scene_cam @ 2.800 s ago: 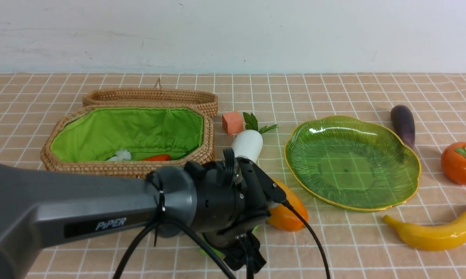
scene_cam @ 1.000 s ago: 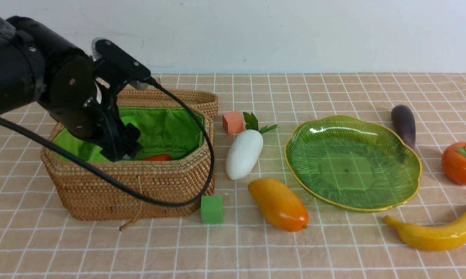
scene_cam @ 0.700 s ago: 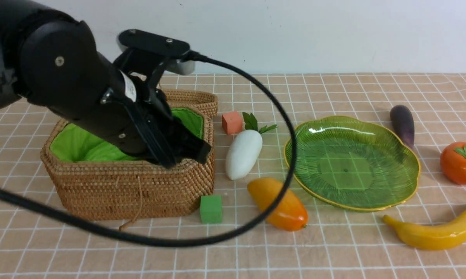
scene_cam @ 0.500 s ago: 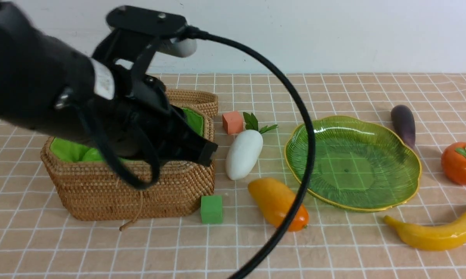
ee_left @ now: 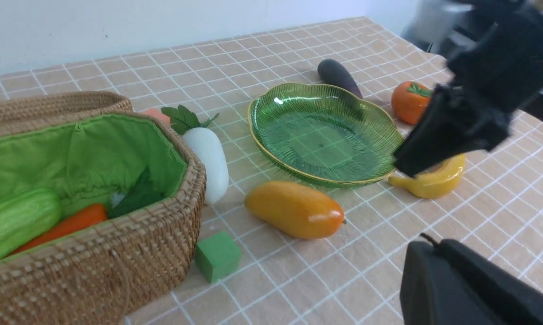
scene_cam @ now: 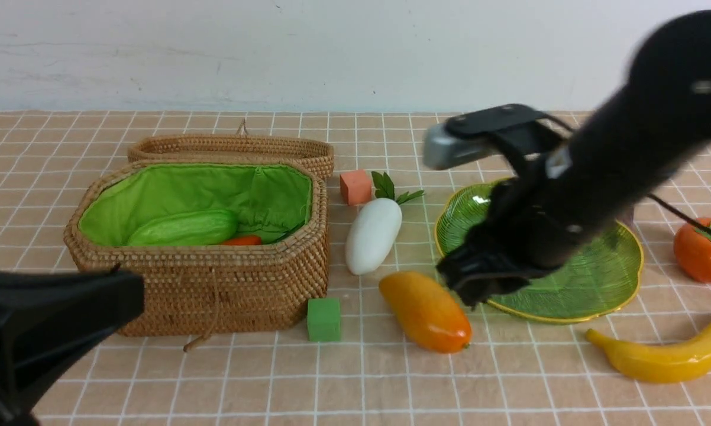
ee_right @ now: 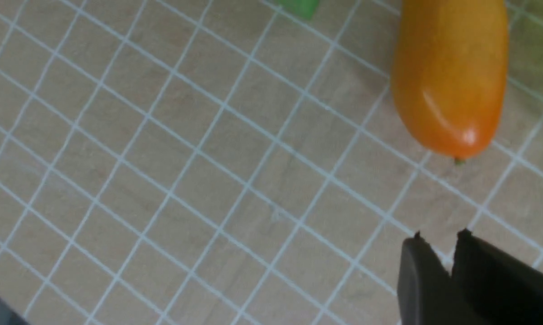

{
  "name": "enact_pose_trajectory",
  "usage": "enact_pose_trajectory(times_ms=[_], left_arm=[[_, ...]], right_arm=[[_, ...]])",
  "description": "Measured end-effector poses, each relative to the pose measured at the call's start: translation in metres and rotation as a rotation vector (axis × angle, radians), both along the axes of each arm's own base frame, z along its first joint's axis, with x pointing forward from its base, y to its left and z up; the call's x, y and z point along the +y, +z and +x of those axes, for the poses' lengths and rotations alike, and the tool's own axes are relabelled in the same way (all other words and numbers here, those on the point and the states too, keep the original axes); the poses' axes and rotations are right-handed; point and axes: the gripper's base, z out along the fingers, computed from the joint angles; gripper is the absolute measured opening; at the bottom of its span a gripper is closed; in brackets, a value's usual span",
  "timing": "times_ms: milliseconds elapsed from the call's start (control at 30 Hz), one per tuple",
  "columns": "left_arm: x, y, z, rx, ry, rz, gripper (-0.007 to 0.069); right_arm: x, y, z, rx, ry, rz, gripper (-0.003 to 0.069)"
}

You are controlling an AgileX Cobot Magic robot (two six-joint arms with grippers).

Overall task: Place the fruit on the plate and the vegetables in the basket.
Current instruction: Use the right arm to grab a mango and put it into the right plate

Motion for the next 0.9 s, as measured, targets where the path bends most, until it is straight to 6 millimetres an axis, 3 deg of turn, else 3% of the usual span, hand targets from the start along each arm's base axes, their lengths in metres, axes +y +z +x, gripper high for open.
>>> enact_pose_trajectory(times_ms=[33,67,200,367,467,600,767,900], left_arm=[[0.003,-0.002,-0.004,-0.016,0.0,-0.018,-0.0013],[0.003,-0.002,-0.004,-0.019,0.001,-0.021,-0.0013],[0.011,-0.001,-0.014,-0.07,0.002,-0.064,-0.0013],[0.012,-0.001,-0.016,-0.08,0.003,-0.072,-0.0013],[0.012,-0.002,-0.015,-0.08,0.004,-0.067,-0.0013],[0.013,-0.002,-0.015,-0.084,0.005,-0.062,-0.0013],[0.013,-0.001,-0.015,-0.096,0.009,-0.05,-0.0013],[0.013,-0.001,-0.015,-0.102,0.011,-0.044,-0.0013]], right_arm=[[0.013,-0.011,0.016,0.009,0.018,-0.043,0.0155],[0.015,-0.014,0.018,0.012,0.022,-0.056,0.016],[0.043,-0.056,0.065,0.075,0.043,-0.168,0.0339],[0.062,-0.097,0.102,0.085,0.054,-0.262,0.0605],[0.067,-0.118,0.113,0.095,0.056,-0.287,0.0671],[0.069,-0.129,0.116,0.118,0.051,-0.284,0.0662],[0.069,-0.135,0.116,0.141,0.041,-0.292,0.0519],[0.068,-0.118,0.114,0.121,-0.01,-0.263,0.05]])
